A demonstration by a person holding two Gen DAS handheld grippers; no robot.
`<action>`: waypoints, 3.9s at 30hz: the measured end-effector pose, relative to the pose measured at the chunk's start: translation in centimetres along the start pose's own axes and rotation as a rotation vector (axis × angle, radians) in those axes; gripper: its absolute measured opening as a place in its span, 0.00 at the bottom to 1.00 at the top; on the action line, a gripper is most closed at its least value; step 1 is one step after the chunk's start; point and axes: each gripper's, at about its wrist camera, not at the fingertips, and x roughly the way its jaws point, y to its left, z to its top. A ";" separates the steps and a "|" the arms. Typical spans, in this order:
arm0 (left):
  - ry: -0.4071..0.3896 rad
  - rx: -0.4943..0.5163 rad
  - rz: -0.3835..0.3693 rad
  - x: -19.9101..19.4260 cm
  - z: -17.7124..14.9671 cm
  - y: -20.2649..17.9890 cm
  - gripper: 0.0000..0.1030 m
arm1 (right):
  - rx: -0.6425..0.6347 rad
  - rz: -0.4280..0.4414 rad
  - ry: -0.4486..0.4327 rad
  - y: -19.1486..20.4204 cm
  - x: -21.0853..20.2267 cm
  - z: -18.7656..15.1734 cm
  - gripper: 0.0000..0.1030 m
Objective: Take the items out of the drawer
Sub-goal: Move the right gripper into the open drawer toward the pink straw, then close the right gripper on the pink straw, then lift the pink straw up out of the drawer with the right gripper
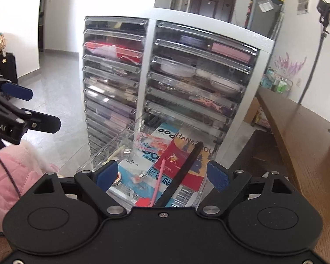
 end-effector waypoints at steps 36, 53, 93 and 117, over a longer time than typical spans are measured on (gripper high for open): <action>-0.273 0.019 0.050 -2.9 1.8 1.8 1.00 | 0.228 -0.058 0.002 -1.3 0.9 2.9 0.87; -0.214 0.062 0.087 -0.8 3.2 2.2 1.00 | 0.158 0.106 0.387 -1.4 16.6 3.7 0.44; 0.110 0.050 0.203 8.0 8.2 -1.3 1.00 | 0.492 0.200 0.444 -7.0 19.2 5.0 0.04; -0.087 0.123 0.000 4.8 12.0 5.2 1.00 | 0.286 0.101 -0.020 -5.5 5.2 19.0 0.04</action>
